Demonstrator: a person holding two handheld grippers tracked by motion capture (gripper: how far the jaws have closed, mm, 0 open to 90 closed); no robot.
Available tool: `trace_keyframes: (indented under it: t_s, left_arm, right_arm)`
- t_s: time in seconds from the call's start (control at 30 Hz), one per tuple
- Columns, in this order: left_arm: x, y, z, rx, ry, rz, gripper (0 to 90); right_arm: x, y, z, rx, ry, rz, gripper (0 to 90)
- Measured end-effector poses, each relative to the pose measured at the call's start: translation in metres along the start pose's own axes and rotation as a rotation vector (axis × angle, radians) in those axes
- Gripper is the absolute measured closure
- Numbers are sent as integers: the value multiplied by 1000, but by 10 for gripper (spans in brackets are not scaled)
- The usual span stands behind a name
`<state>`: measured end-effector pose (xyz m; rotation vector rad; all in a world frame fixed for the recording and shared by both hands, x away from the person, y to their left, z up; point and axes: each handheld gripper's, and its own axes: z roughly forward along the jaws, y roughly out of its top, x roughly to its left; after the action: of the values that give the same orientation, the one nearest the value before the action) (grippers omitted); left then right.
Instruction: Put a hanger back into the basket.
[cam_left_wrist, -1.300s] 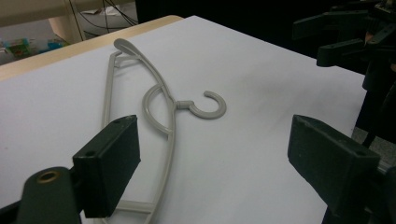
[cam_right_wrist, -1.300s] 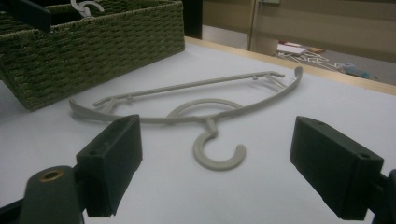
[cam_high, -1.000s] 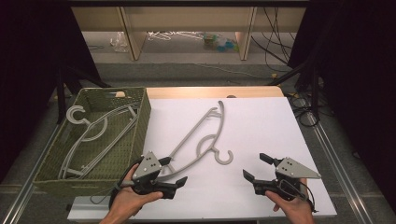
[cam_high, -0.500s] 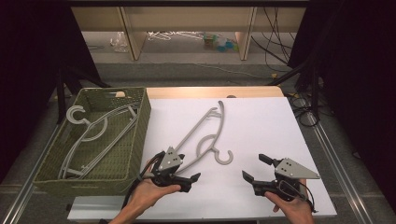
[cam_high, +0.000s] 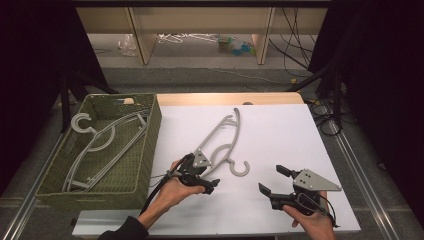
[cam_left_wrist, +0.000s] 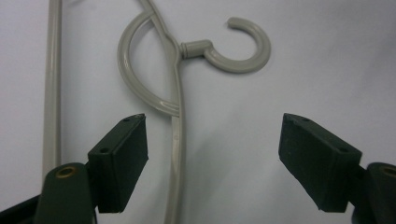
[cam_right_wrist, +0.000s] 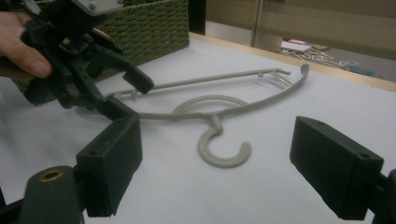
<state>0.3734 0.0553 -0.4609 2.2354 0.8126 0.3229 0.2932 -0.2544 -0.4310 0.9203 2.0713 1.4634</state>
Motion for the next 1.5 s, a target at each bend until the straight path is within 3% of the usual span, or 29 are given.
trace_keyframes:
  t_s: [0.07, 0.2, 0.33, 0.37, 0.43, 0.6, 0.63, 0.67, 0.7, 0.8, 0.83, 1.0, 1.1, 1.2, 1.23, 1.3, 1.37, 1.43, 1.5]
  left_arm:
    - [3, 0, 4, 8, 17, 8, 277]
    - [8, 2, 9, 46, 10, -14, 289]
    - [13, 4, 13, 63, 6, 5, 348]
    - [14, 4, 14, 76, 1, 4, 363]
    - [16, 6, 16, 115, -2, 8, 387]
    - [17, 10, 23, 169, -21, 13, 499]
    - [17, 11, 25, 196, -31, 20, 532]
    - [15, 11, 27, 197, -4, 34, 533]
    - [15, 12, 28, 227, -7, 53, 556]
    - [16, 14, 29, 253, -23, 25, 597]
    - [17, 16, 29, 262, -26, 23, 607]
    - [20, 20, 31, 288, -30, 47, 652]
    - [25, 21, 31, 308, -49, 30, 719]
    - [30, 21, 33, 274, -62, -23, 799]
    - [31, 20, 33, 276, -65, -25, 805]
    - [30, 20, 33, 274, -62, -27, 808]
    - [29, 21, 33, 273, -52, -29, 810]
    - [29, 21, 32, 268, -45, -30, 811]
    - [31, 22, 29, 257, -64, -61, 812]
  right_arm:
    - [0, 0, 0, 1, -2, 0, 180]
    - [0, 0, 0, -1, -4, 2, 187]
    - [0, 0, 1, -2, 4, 3, 187]
    - [0, 1, -2, 30, -3, -4, 187]
    - [1, 0, 1, -5, 3, 4, 187]
    - [0, 1, 0, 3, -2, -9, 188]
    - [1, 1, 0, 8, 0, -3, 188]
    - [1, 1, 0, 3, -3, -3, 188]
    - [1, 1, 0, 4, -3, -2, 188]
    - [0, 0, 2, -13, 10, 6, 189]
    - [0, 1, 0, 11, -3, -1, 189]
    - [1, 1, 0, 10, 1, -1, 193]
    - [1, 1, 0, 9, -1, -4, 193]
    - [0, 1, 1, -2, -5, -19, 193]
    - [2, 1, 1, 11, 0, -4, 194]
    - [0, 2, 0, 1, -9, -20, 199]
    - [1, 1, 1, -12, 1, 7, 200]
    - [-1, 1, 0, -6, -13, -24, 200]
    - [2, 1, 1, -10, 7, 8, 200]
